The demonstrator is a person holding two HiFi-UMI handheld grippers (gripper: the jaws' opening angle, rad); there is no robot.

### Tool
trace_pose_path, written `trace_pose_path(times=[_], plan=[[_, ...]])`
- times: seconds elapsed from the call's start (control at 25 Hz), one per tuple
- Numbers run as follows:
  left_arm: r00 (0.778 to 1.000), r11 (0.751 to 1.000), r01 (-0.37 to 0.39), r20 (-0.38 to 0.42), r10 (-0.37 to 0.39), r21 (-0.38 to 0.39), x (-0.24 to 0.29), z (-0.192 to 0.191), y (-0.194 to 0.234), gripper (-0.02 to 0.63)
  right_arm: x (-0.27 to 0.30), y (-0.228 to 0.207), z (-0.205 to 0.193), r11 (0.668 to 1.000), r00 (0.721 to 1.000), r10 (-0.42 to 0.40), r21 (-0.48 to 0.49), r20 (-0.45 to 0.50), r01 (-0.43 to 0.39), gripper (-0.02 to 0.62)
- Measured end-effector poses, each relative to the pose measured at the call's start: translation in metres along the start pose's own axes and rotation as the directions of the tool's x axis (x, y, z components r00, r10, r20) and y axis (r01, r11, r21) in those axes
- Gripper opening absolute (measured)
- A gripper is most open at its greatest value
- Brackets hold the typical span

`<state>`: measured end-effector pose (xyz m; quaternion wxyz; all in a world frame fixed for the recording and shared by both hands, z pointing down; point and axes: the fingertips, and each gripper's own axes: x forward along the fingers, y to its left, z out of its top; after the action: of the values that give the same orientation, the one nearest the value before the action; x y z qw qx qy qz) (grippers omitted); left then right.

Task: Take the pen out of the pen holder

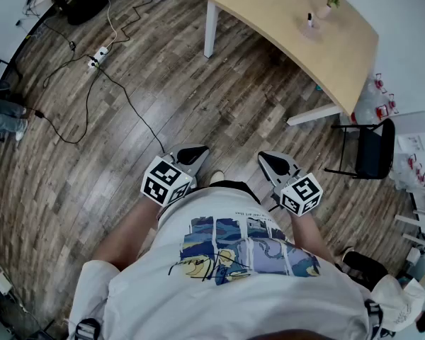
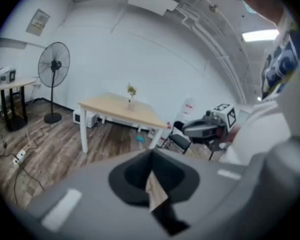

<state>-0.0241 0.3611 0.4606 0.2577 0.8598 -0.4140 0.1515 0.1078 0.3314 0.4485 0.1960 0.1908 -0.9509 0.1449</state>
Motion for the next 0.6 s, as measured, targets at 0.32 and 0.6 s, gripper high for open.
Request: trace_pose_path(times=[0.32, 0.6], plan=[[0.998, 0.992, 0.070, -0.009, -0.069, 0.107, 0.065, 0.052, -0.065, 0.009, -0.038, -0.049, -0.006, 1.000, 0.999, -0.011, 0.004, 0.051, 0.011, 0.006], [0.993, 0.985, 0.117, -0.047, -0.112, 0.128, 0.101, 0.067, -0.085, 0.009, -0.059, -0.070, -0.033, 0.995, 0.998, -0.045, 0.087, 0.055, 0.040, 0.006]])
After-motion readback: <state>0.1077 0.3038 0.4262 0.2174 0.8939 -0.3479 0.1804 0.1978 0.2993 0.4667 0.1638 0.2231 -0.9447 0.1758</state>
